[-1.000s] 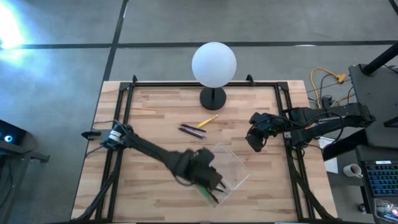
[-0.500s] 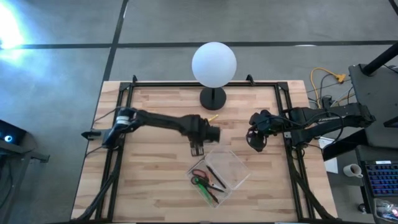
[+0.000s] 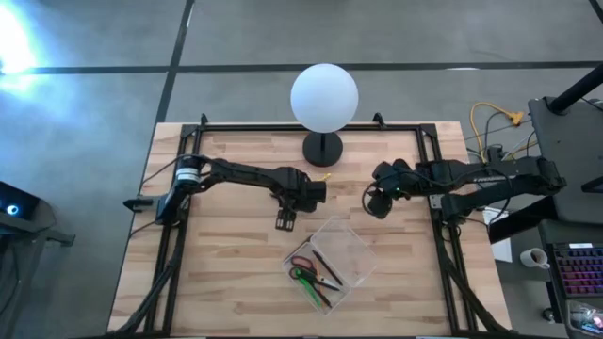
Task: Pick & place school supplies into a supply box
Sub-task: Put the black pen into the supply box
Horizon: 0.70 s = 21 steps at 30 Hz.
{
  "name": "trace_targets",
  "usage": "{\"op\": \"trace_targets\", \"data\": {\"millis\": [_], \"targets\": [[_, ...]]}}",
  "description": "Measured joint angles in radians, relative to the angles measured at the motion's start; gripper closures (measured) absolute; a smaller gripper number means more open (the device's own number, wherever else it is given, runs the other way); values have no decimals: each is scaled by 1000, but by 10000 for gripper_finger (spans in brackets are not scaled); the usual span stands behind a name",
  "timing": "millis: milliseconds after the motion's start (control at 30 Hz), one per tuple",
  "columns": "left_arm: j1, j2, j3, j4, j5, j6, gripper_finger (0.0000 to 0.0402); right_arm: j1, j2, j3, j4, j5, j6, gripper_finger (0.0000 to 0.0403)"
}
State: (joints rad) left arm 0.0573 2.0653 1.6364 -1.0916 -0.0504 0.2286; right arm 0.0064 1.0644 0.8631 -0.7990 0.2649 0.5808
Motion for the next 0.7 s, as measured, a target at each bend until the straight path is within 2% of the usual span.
{"op": "trace_targets", "data": {"millis": [200,367,500,700], "targets": [[-1,-13,-43,47,-9,2,240,-49,39,0,2,-4,-4,259],[7,-31,-35,82,-34,9,240,-56,53,0,3,-8,-12,259],[16,-30,-76,138,-34,35,240,-56,52,0,11,-9,-16,259],[22,-29,-124,150,-32,46,264,-57,50,0,12,-11,-17,259]]}}
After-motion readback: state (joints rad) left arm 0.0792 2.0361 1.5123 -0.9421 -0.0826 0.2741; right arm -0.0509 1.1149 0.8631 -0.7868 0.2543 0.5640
